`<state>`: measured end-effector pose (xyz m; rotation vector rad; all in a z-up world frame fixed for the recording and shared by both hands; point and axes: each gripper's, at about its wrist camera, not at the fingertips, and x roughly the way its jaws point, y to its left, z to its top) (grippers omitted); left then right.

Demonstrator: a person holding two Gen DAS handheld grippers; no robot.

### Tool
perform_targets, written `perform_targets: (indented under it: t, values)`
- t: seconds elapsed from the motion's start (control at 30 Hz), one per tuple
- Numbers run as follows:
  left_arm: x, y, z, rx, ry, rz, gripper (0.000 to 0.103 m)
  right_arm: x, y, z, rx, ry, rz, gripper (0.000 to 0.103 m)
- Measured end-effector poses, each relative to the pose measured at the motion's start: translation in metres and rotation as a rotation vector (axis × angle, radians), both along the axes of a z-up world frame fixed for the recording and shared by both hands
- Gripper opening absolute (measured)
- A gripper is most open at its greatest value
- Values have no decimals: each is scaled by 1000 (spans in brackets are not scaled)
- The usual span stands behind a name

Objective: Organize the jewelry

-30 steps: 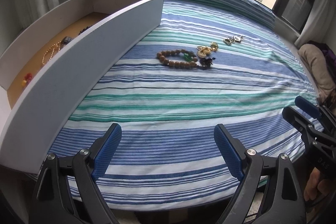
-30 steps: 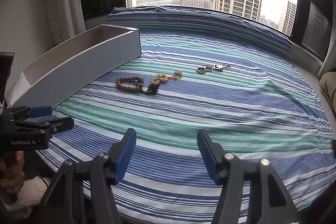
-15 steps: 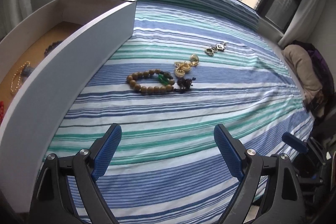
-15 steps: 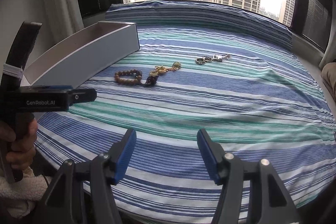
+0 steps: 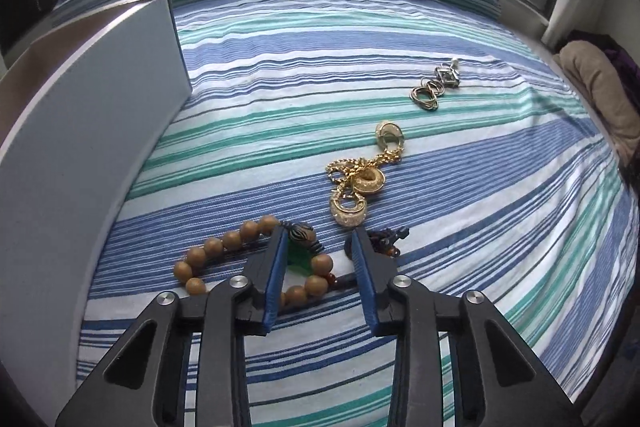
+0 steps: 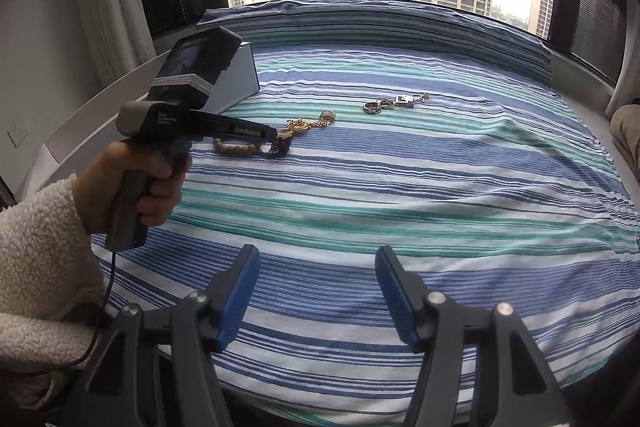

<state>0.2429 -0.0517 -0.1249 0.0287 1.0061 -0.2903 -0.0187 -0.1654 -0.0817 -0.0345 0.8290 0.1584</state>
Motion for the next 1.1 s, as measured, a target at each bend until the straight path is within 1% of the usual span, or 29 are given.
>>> perform_targets:
  t: [0.03, 0.07, 0.17, 0.3, 0.4, 0.5, 0.6, 0.63, 0.67, 0.7, 0.73, 0.77, 0.87, 0.97, 1.1]
  values:
    - [-2, 1, -1, 2, -8, -11, 15, 0, -1, -1, 3, 3, -6, 61]
    - [-4, 2, -1, 4, -14, -25, 10, 0, -3, -2, 7, 8, -12, 61]
    - [-18, 13, 3, -3, -19, -26, 9, 3, -8, -5, 25, 22, -29, 61]
    - [-53, 33, 23, -12, -55, -44, 9, 6, -11, -6, 31, 19, -33, 61]
    - [-83, 45, 33, 13, -68, -80, 9, 9, -10, -8, 34, 25, -30, 61]
    - [-113, 49, 30, 32, -45, -125, 9, 13, -7, -10, 37, 33, -23, 61]
    - [-134, 44, 23, 56, -11, -152, 12, 16, -2, -13, 36, 40, -10, 61]
    - [-140, 43, 22, 53, -3, -151, 21, 16, 1, -14, 35, 44, -4, 61]
    - [-144, 43, 22, 44, 7, -150, 42, 16, 3, -14, 34, 48, 1, 61]
    - [-149, 43, 24, 36, 7, -145, 53, 15, 5, -14, 31, 51, 7, 61]
    - [-153, 43, 26, 33, -5, -137, 66, 15, 6, -14, 26, 50, 13, 61]
    - [-157, 42, 29, 34, -14, -134, 68, 13, 8, -13, 21, 46, 17, 61]
    - [-162, 42, 34, 25, -1, -125, 69, 10, 7, -12, 14, 42, 12, 61]
    - [-164, 47, 37, 15, 23, -84, 75, 9, 4, -18, 27, 64, 0, 61]
    - [-166, 57, 39, 25, 38, -35, 76, 8, 5, -27, 38, 98, 4, 61]
